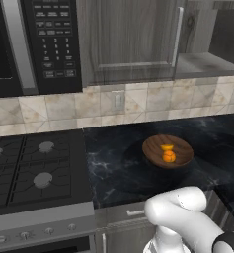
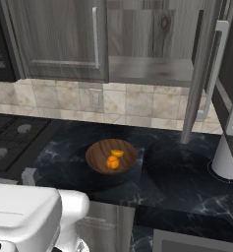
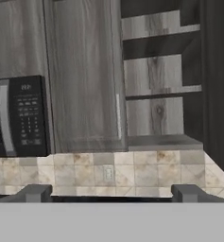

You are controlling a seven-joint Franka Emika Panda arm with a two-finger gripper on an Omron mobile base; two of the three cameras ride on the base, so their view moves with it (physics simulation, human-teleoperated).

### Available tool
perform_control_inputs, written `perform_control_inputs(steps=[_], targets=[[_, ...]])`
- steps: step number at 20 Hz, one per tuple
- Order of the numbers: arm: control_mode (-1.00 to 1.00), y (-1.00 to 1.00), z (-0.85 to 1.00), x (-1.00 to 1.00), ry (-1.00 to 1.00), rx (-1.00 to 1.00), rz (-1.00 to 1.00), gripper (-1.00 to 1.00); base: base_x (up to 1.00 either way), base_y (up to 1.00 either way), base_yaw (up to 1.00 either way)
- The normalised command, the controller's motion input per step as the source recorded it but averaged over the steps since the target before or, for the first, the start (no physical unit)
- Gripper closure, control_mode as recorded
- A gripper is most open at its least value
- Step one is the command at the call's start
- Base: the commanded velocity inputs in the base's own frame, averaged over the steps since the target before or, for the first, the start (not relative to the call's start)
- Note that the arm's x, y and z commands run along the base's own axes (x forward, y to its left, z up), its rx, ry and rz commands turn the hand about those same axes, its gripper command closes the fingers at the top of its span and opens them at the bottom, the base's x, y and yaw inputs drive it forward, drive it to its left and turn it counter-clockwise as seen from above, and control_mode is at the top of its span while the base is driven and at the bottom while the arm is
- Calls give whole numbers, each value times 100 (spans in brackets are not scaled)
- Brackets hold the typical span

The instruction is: Open the cabinet. Pick the orange and orange from the cabinet and place them into the bowl. Then close the cabinet.

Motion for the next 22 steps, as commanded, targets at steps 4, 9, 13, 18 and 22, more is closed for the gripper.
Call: perform_control_inputs(steps=[4, 9, 13, 18, 22], targets=[[-100, 0, 0, 0, 0, 0, 0, -100, 0, 0, 0], [-100, -5, 0, 16, 0, 0, 0, -100, 0, 0, 0], [-100, -18, 0, 31, 0, 0, 0, -100, 0, 0, 0], [-100, -33, 0, 37, 0, 0, 1, -100, 0, 0, 0], [-100, -37, 0, 35, 0, 0, 3, -100, 0, 0, 0]])
